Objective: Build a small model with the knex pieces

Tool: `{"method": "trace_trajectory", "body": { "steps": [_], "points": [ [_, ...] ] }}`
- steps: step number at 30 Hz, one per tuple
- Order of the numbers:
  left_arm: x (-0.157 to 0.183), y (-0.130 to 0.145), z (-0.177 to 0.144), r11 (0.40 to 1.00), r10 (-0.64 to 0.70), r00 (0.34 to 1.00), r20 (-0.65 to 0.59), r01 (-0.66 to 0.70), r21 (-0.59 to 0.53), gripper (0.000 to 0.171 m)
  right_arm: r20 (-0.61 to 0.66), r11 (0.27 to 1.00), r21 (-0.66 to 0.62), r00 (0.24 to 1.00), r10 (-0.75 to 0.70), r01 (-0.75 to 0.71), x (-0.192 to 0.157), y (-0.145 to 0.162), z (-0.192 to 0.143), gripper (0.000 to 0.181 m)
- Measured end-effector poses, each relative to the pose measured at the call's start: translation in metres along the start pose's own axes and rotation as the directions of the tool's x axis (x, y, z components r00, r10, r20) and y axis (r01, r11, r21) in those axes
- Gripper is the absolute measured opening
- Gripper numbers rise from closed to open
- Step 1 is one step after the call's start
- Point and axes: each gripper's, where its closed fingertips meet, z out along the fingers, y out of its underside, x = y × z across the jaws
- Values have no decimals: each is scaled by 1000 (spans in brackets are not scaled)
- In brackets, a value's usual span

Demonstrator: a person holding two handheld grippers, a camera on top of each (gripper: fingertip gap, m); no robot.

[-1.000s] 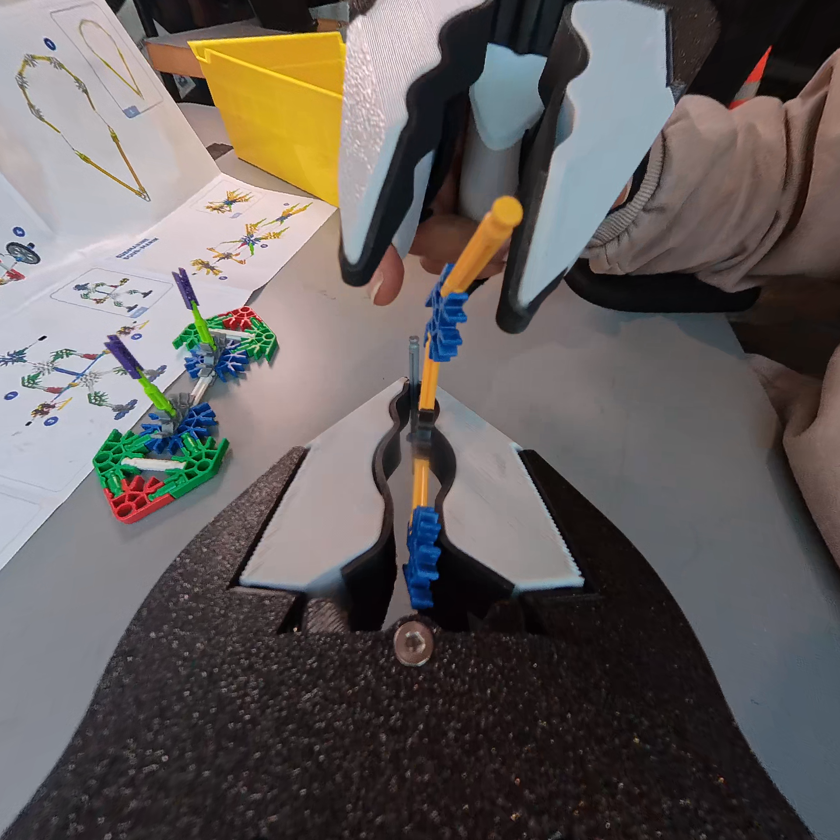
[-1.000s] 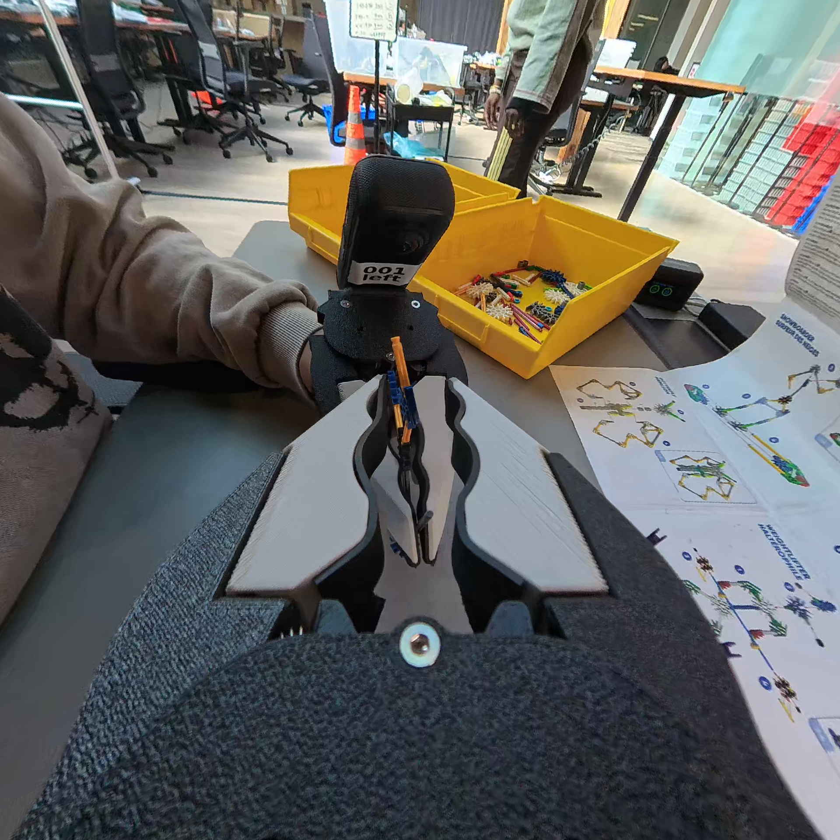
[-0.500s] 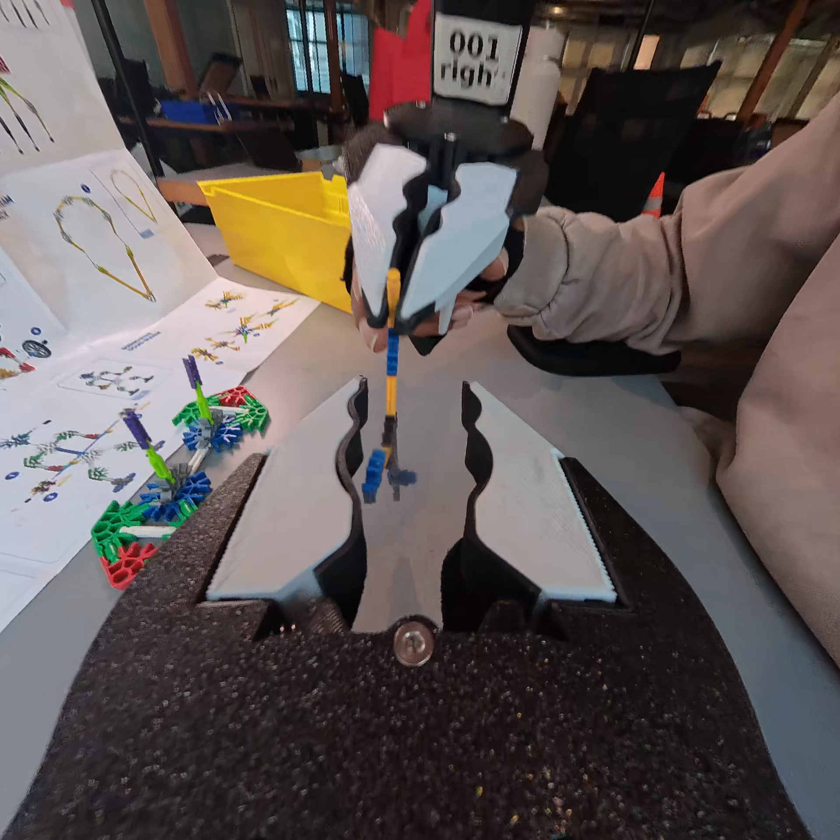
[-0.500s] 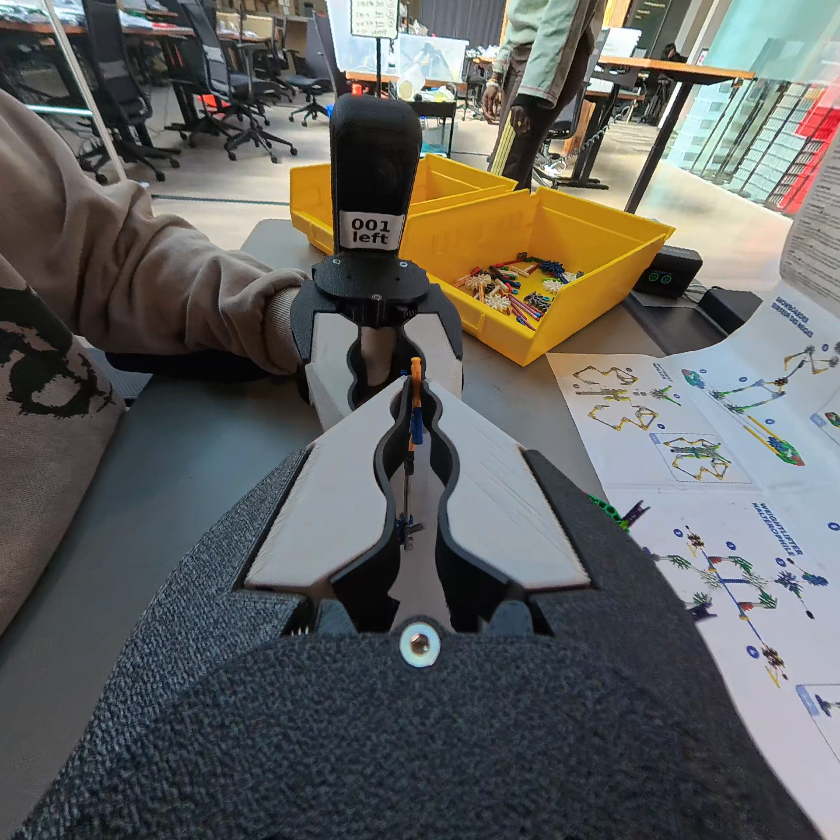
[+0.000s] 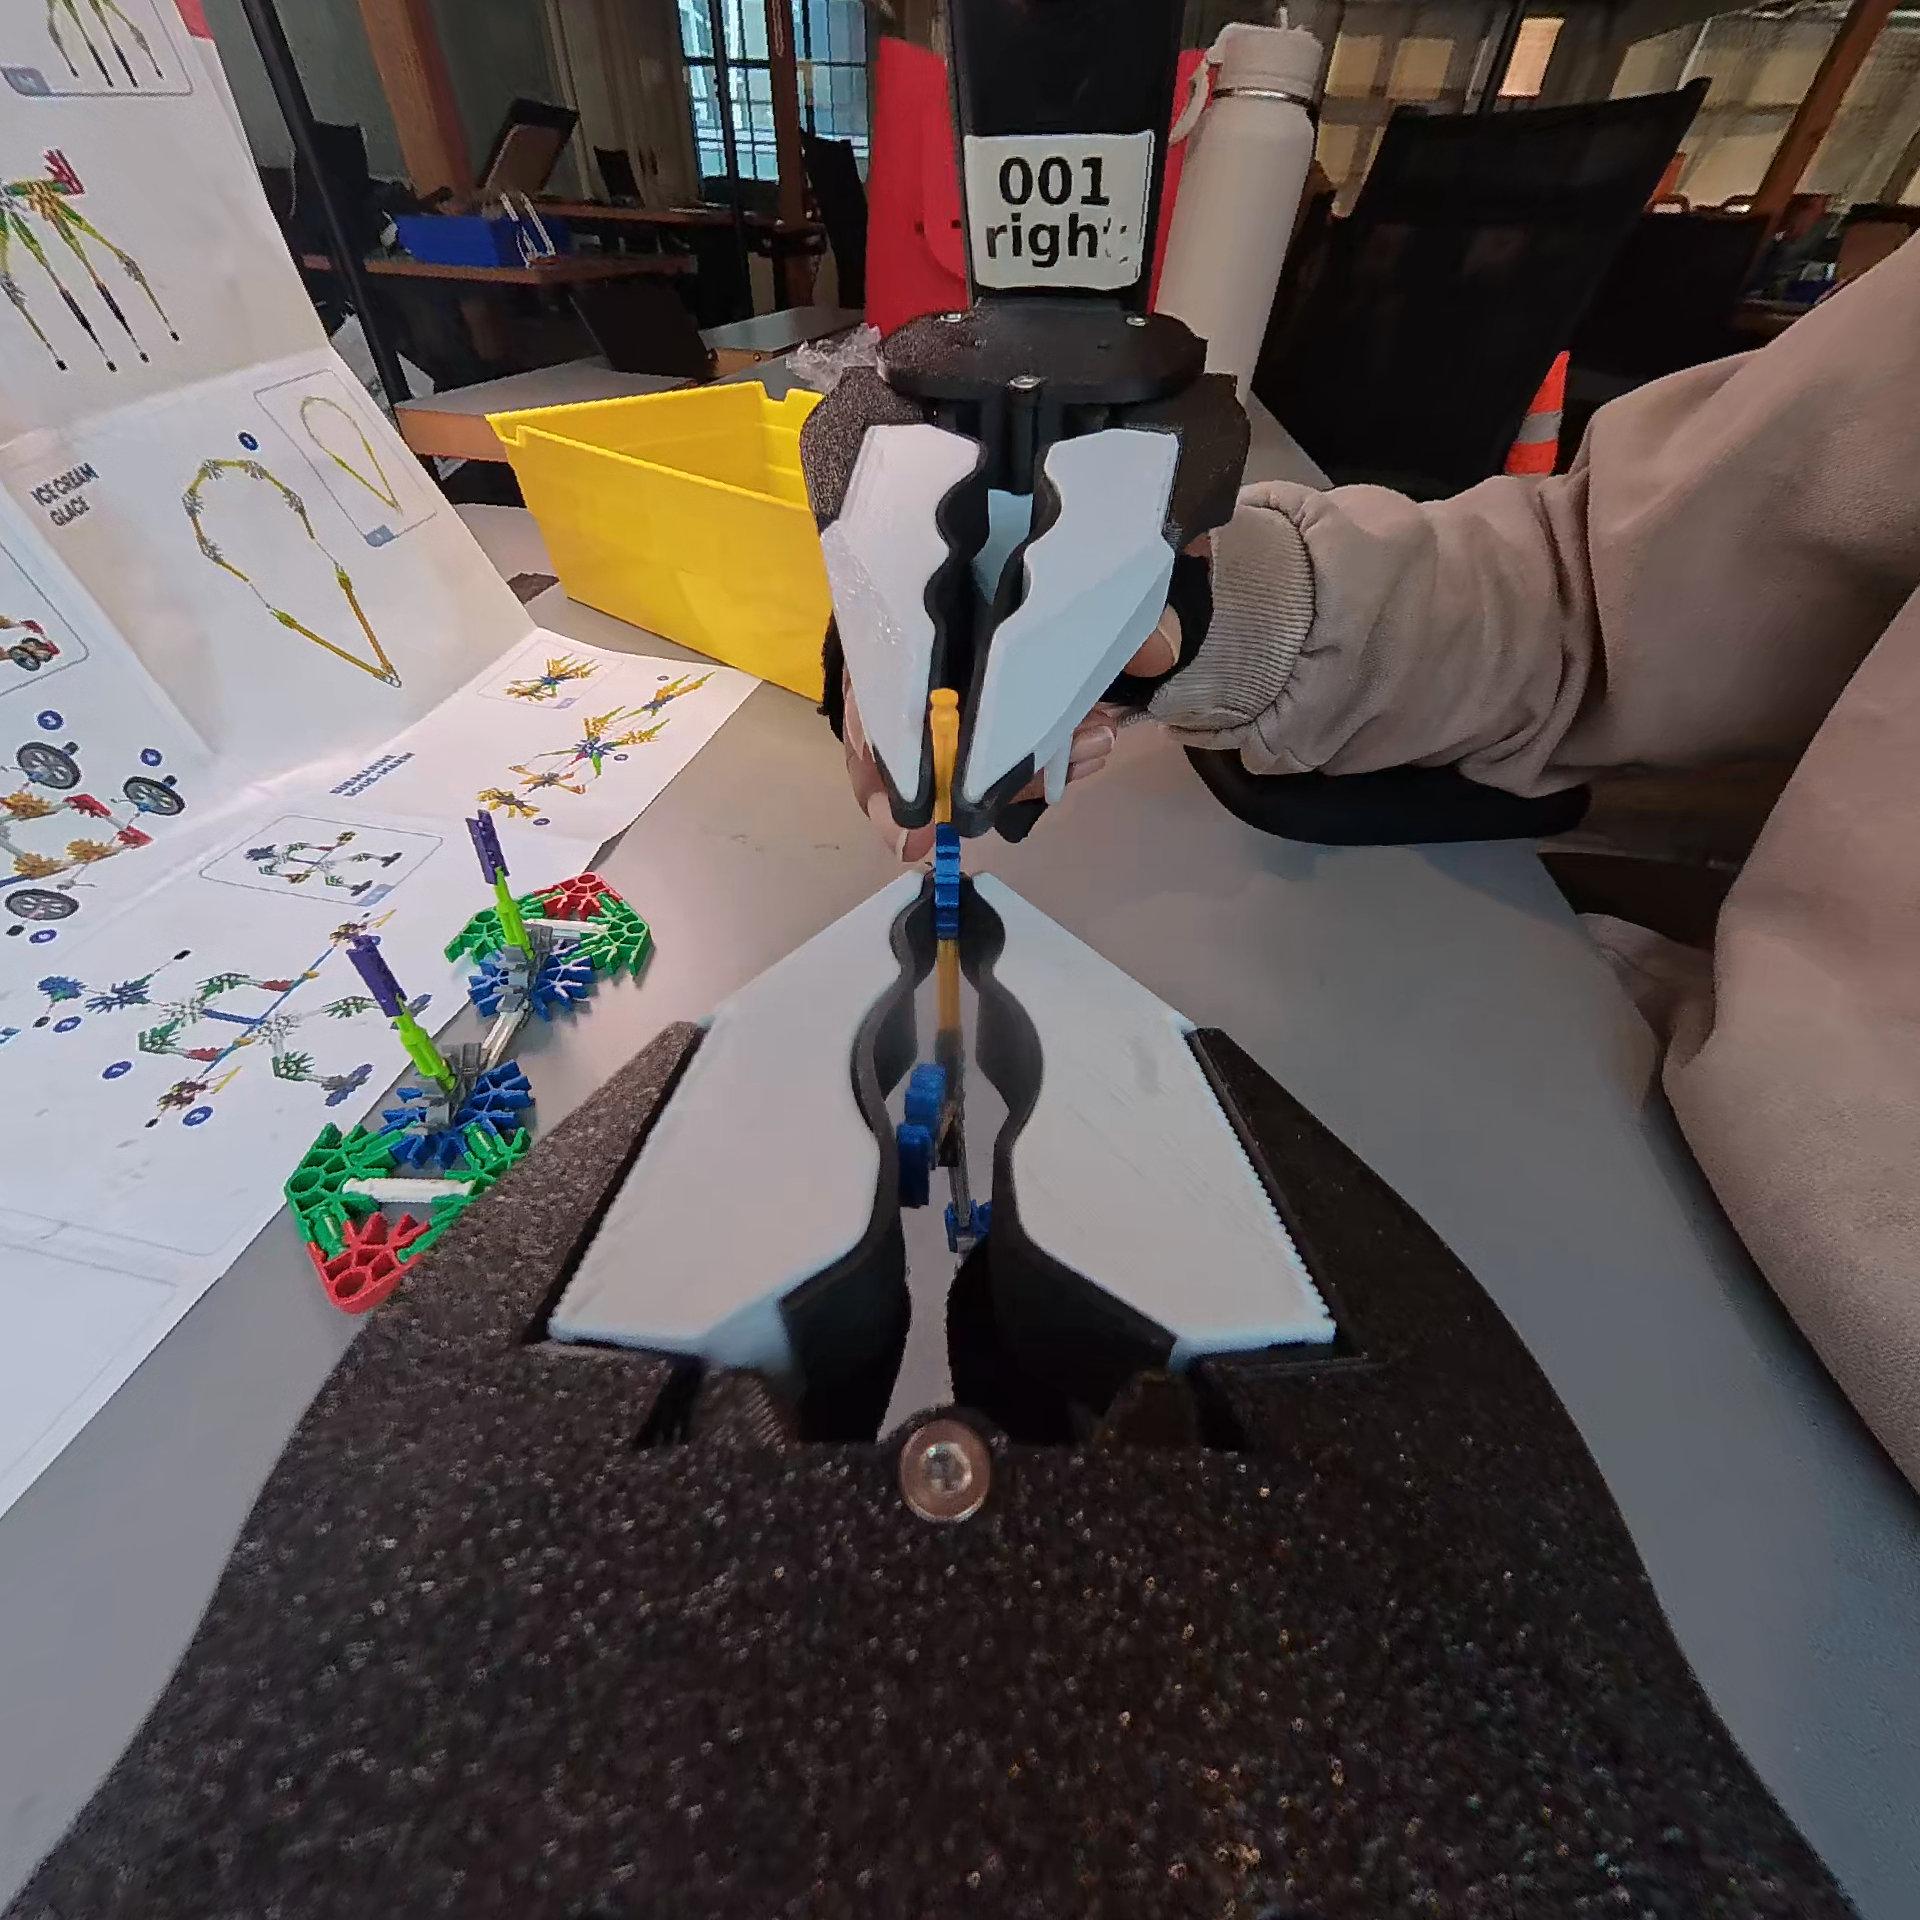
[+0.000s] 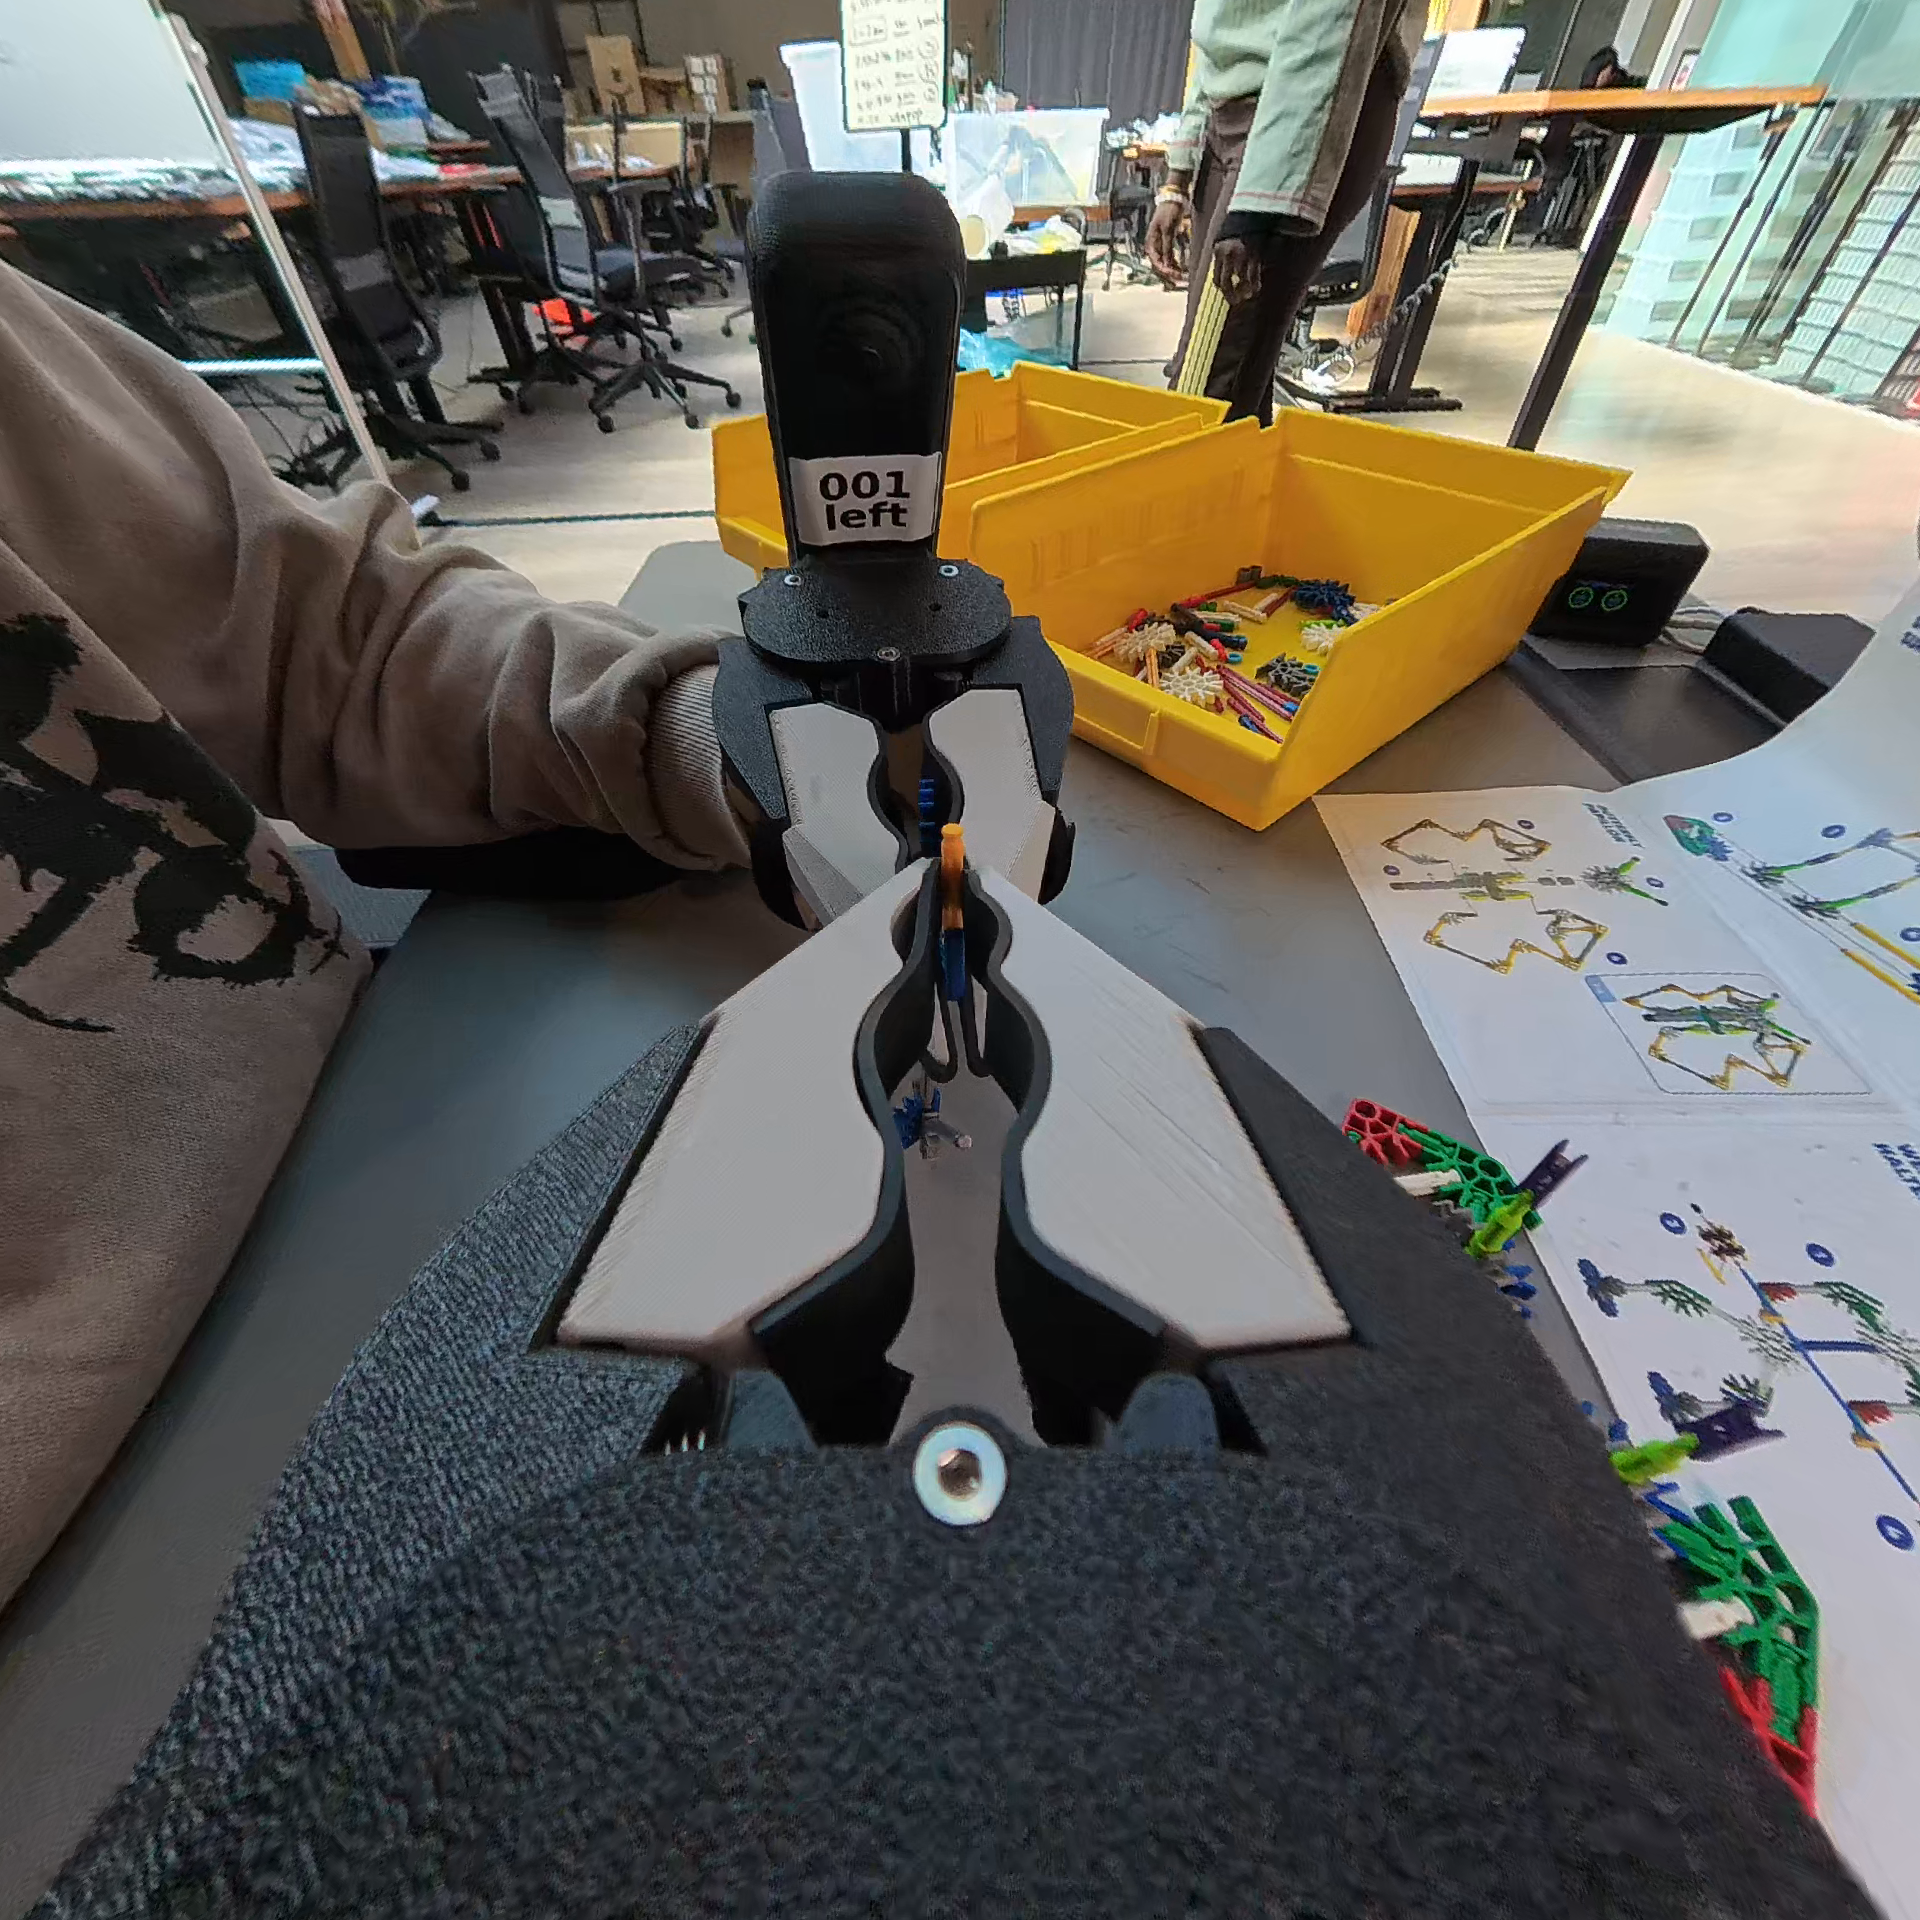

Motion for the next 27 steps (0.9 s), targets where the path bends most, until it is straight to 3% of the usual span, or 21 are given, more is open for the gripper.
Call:
{"method": "trace_trajectory", "body": {
  "steps": [12, 16, 24, 27],
  "points": [
    [3, 6, 2, 999, 14, 1000, -14, -14, -33, 1, 2, 997, -13, 997, -73, 73, -6, -1, 1, 11],
    [4, 6, 3, 999, 21, 1000, -16, -21, -37, 1, -18, 996, -12, 996, -91, 91, -4, -2, 0, 2],
    [7, 3, 2, 999, 41, 999, -17, -42, -9, 2, 4, 998, 4, 998, -70, 70, -6, -3, 0, 2],
    [8, -2, 1, 999, 44, 999, -22, -43, 21, 9, 0, 998, -1, 998, -66, 66, -5, -1, 0, 2]
  ]
}}
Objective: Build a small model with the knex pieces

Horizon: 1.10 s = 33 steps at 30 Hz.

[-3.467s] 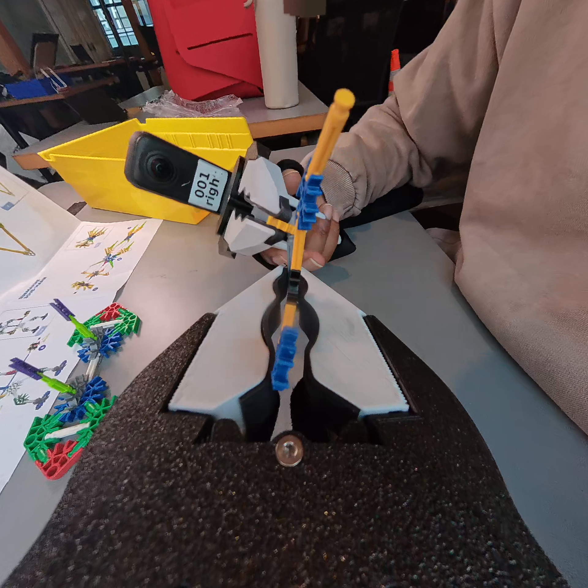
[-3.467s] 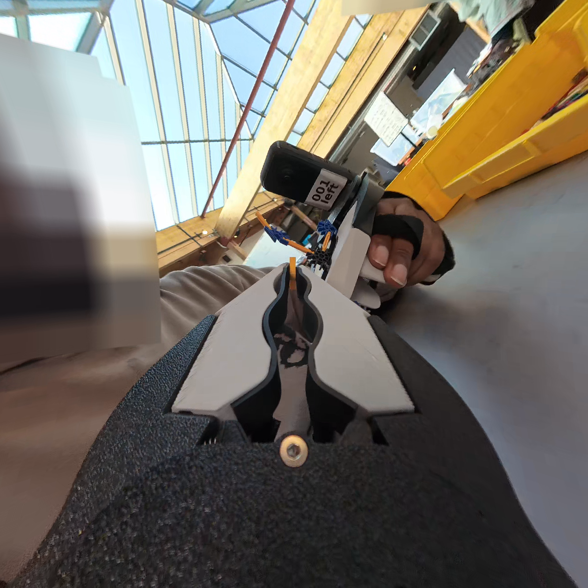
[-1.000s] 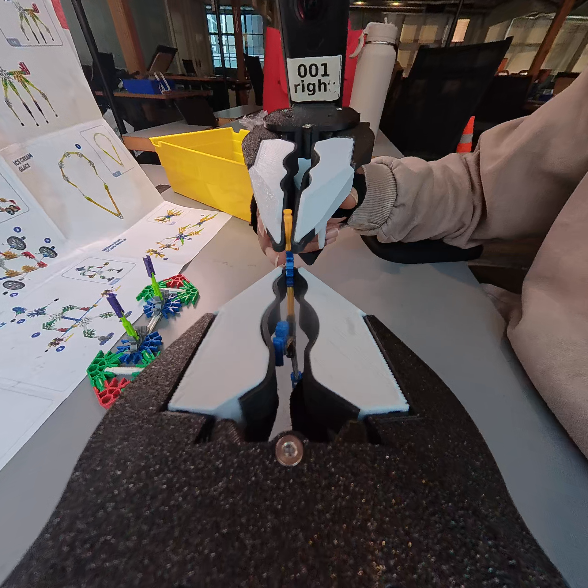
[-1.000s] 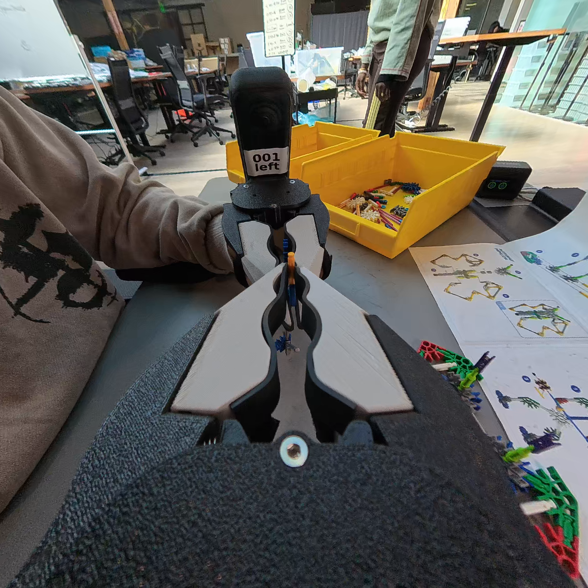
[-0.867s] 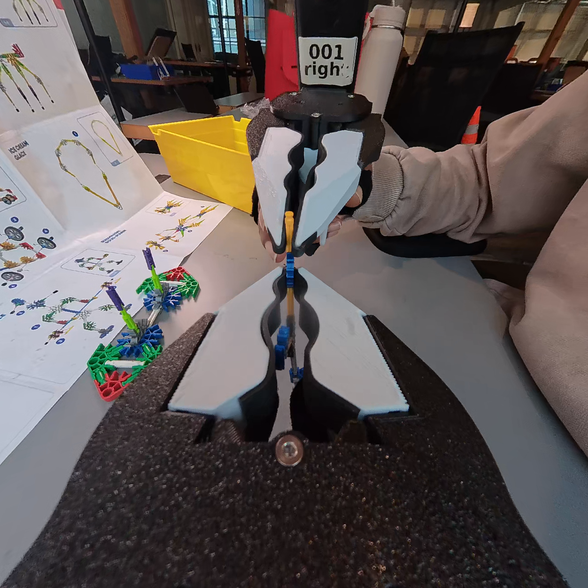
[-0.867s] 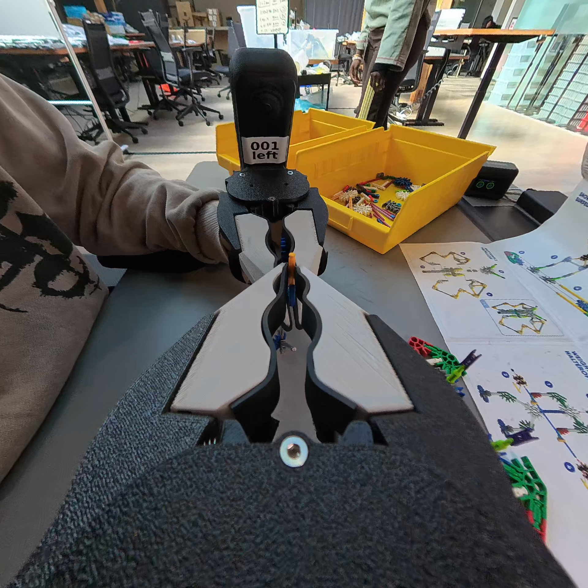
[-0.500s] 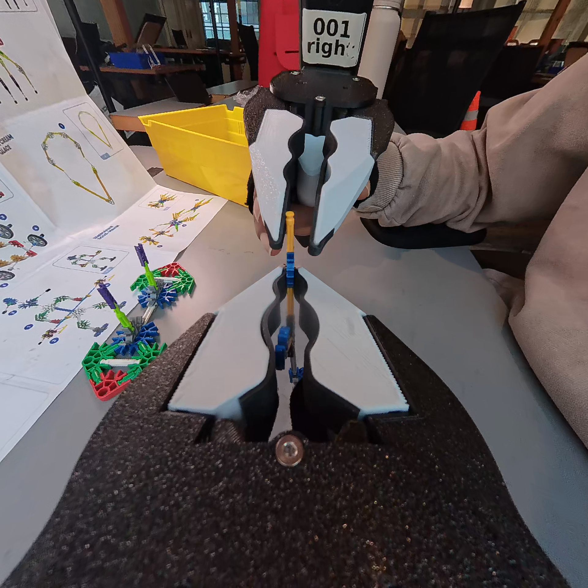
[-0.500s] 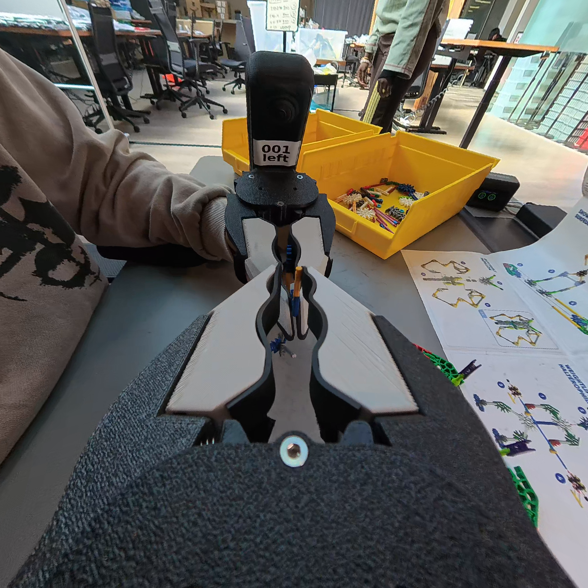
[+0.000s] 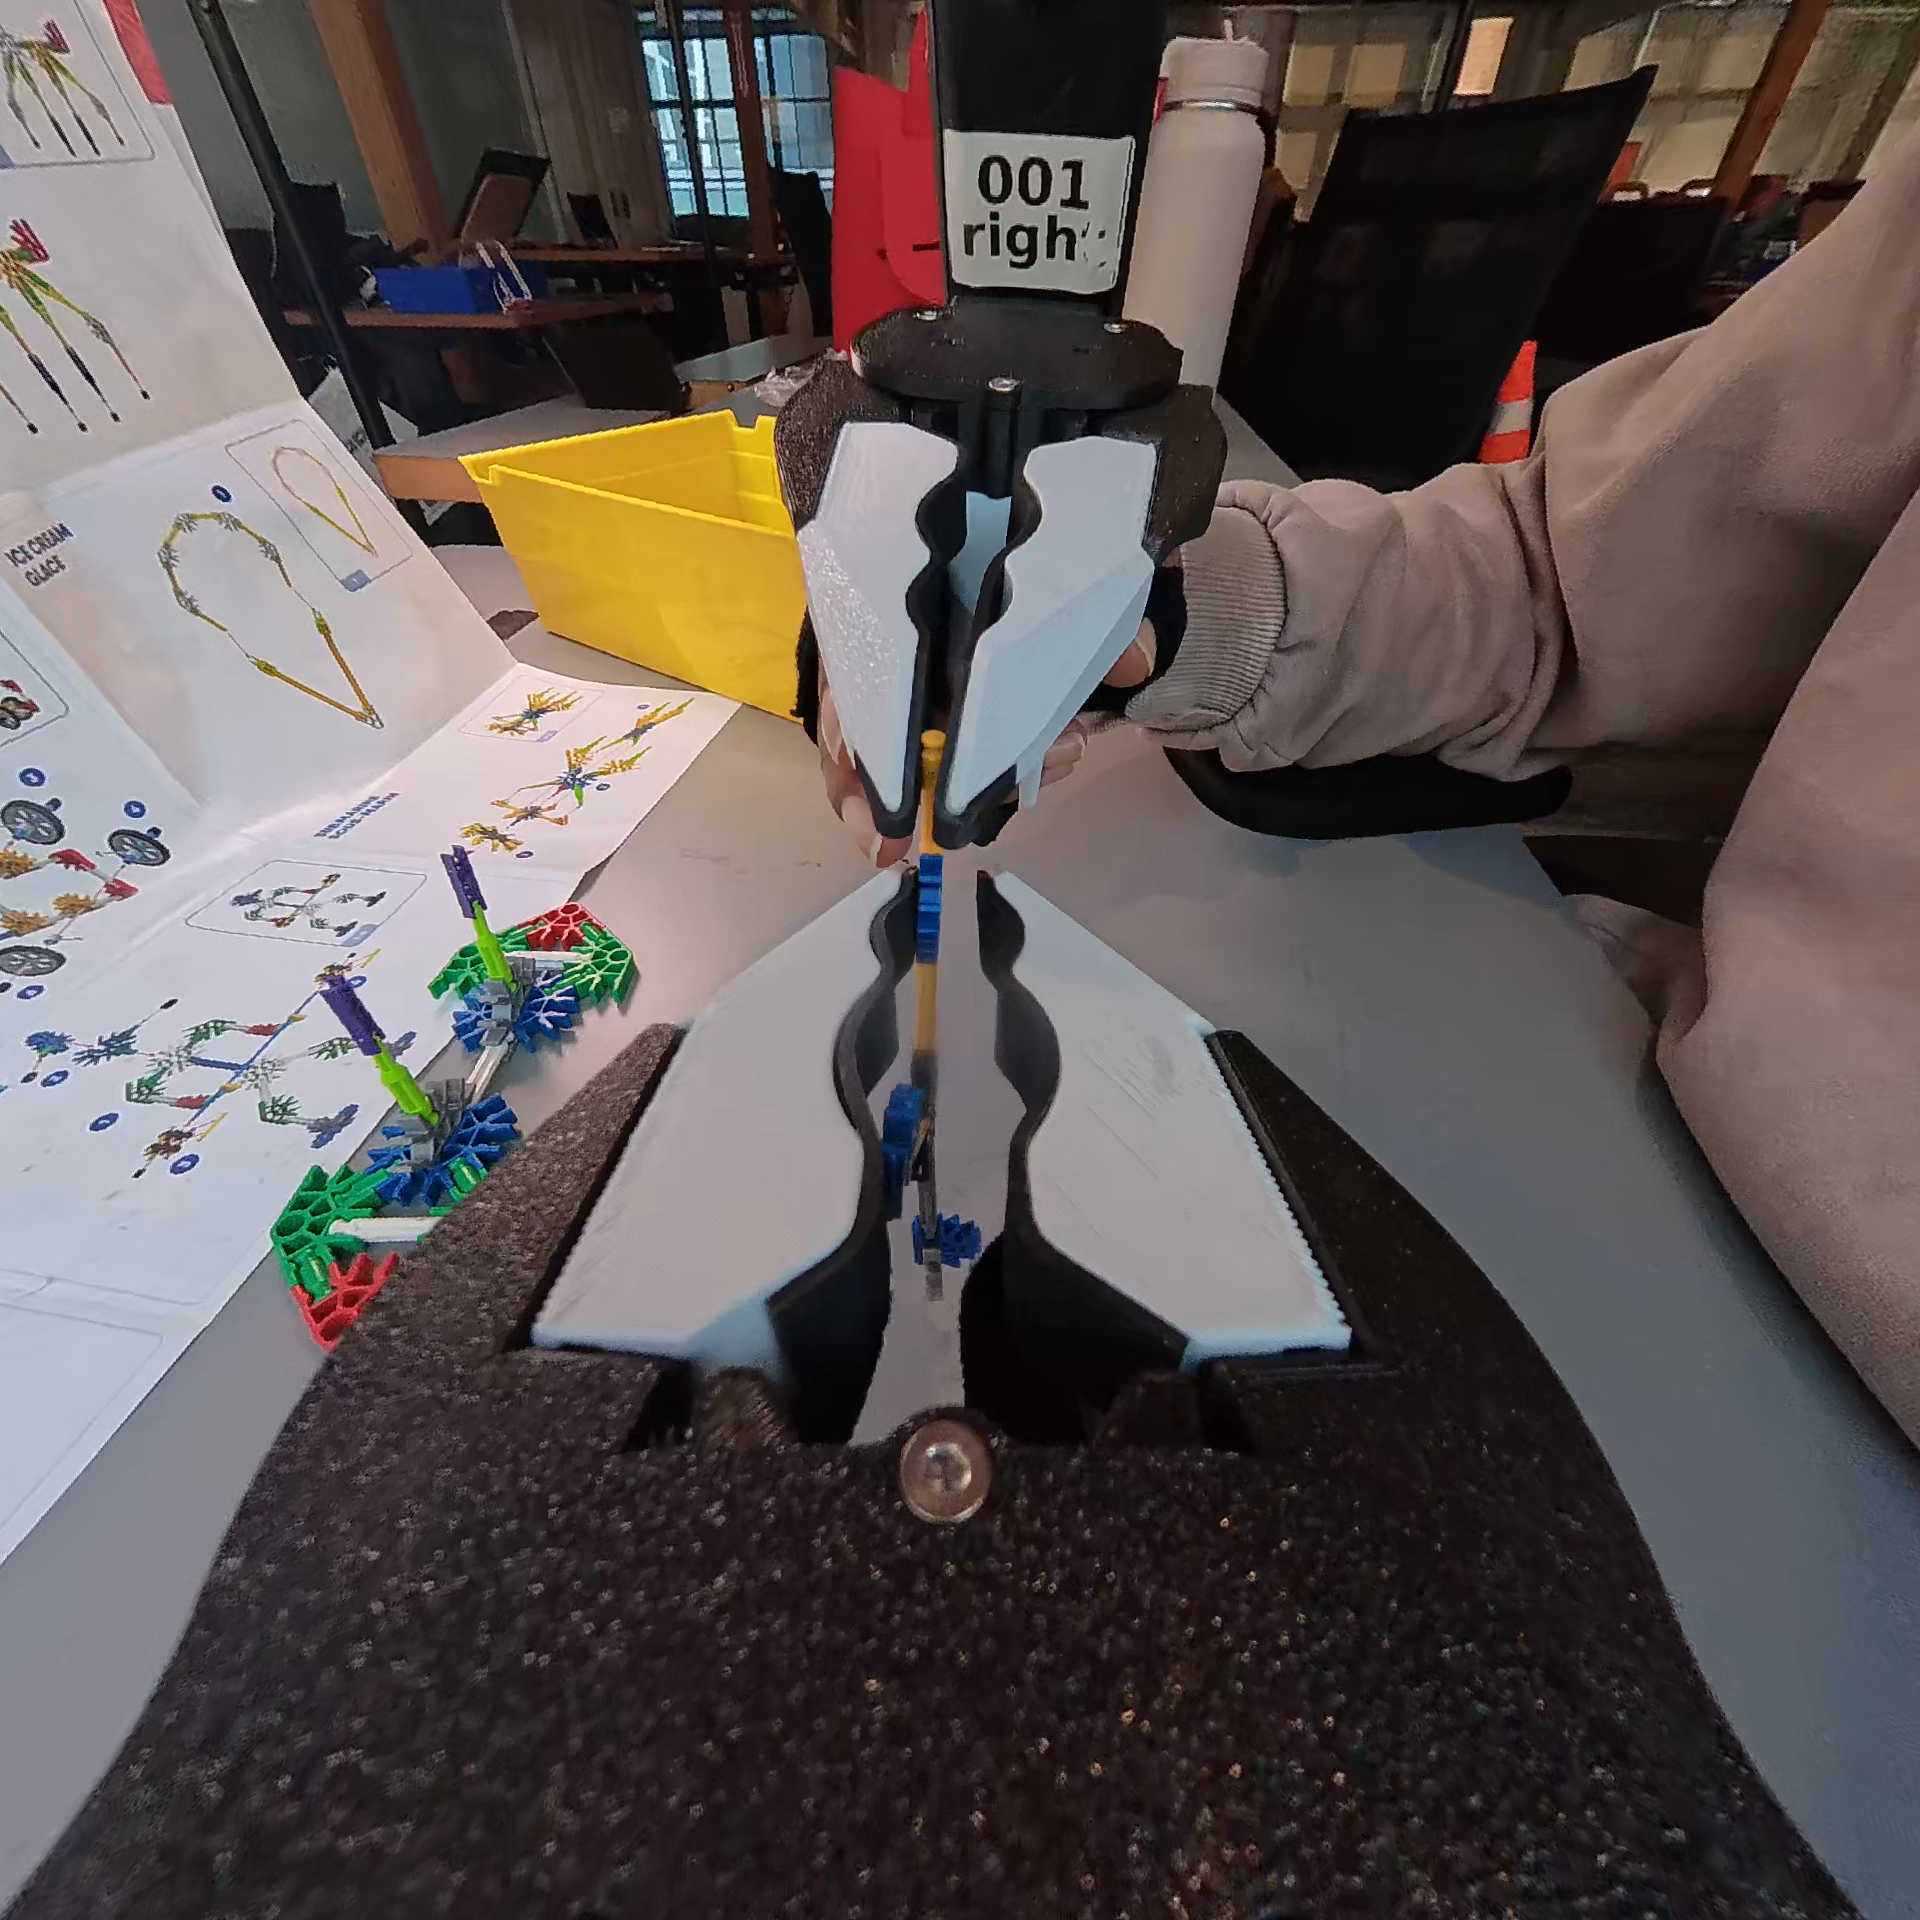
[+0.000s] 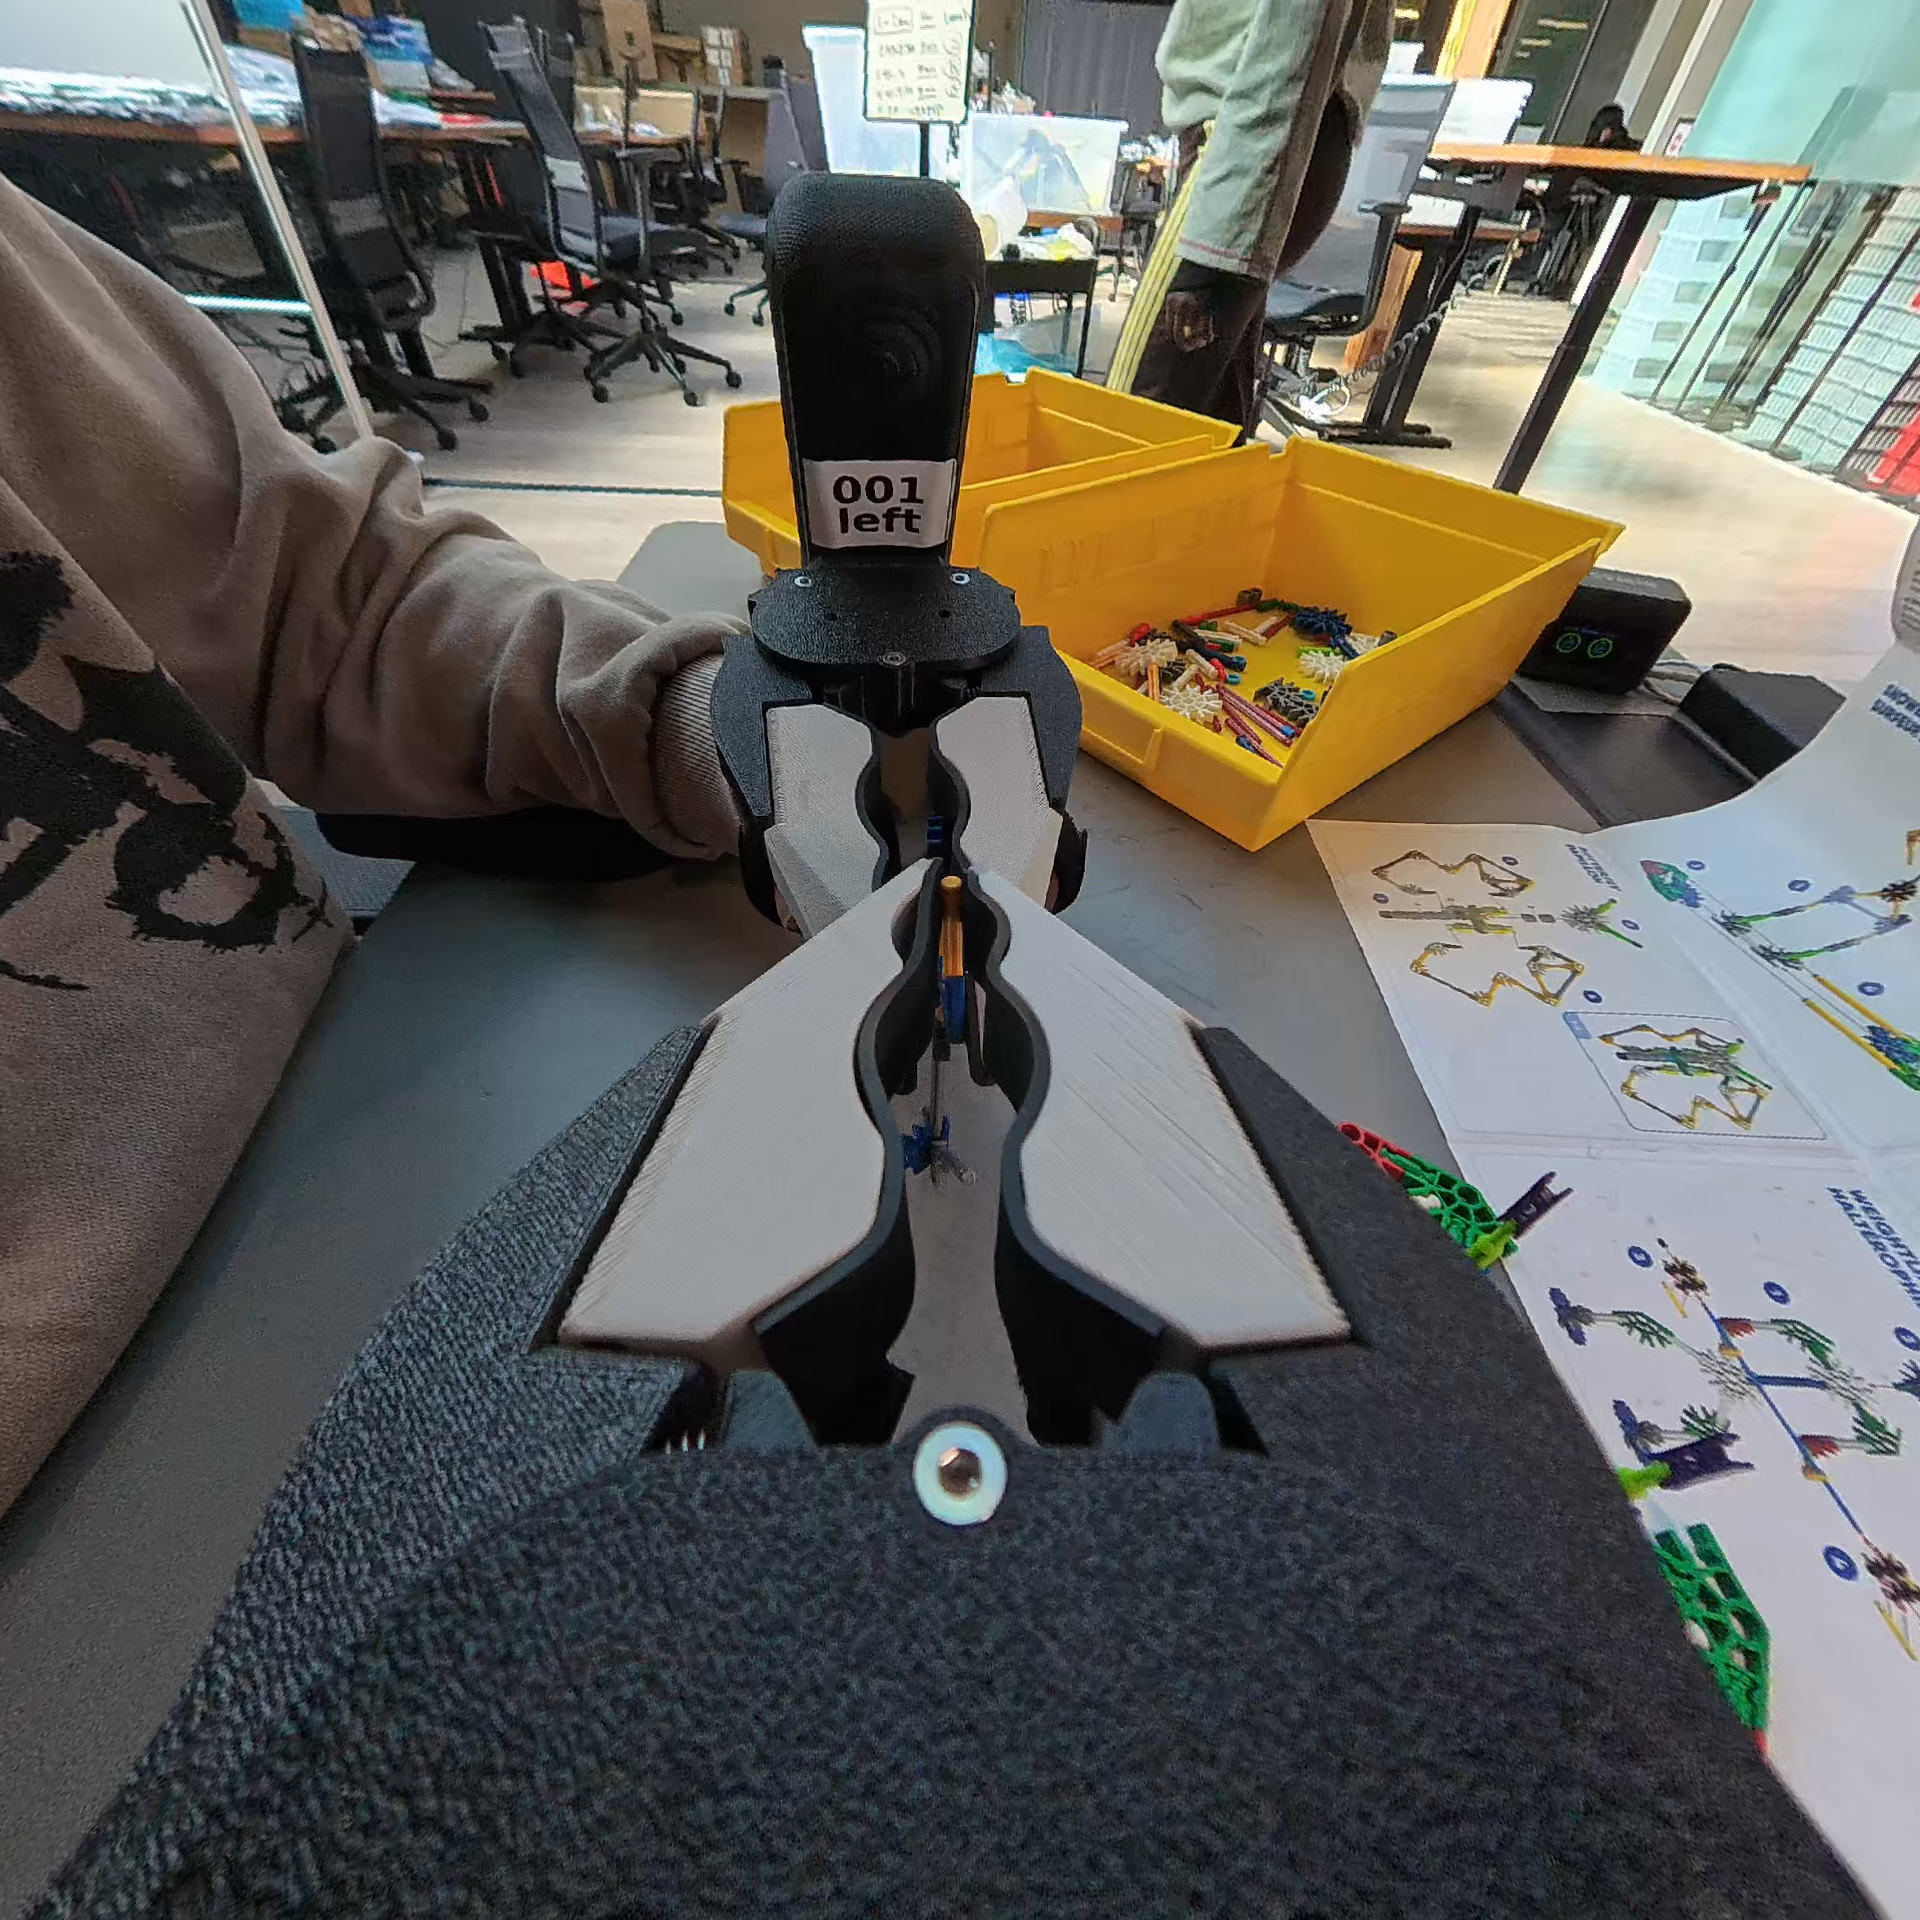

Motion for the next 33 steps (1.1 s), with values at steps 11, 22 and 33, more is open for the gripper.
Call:
{"method": "trace_trajectory", "body": {
  "steps": [11, 22, 33],
  "points": [
    [-5, -7, -8, 996, 86, 995, 54, -86, 1, 2, 71, 979, 78, 980, 184, -190, 1, -9, -5, 2],
    [-6, -1, -8, 965, 255, 961, 108, -245, -94, 2, 329, 781, 124, 768, 550, -612, 2, -6, -7, 3],
    [-4, 4, -7, 933, 350, 932, 98, -337, -128, 2, 513, 574, 43, 511, 690, -818, -3, -4, -8, 4]
  ]
}}
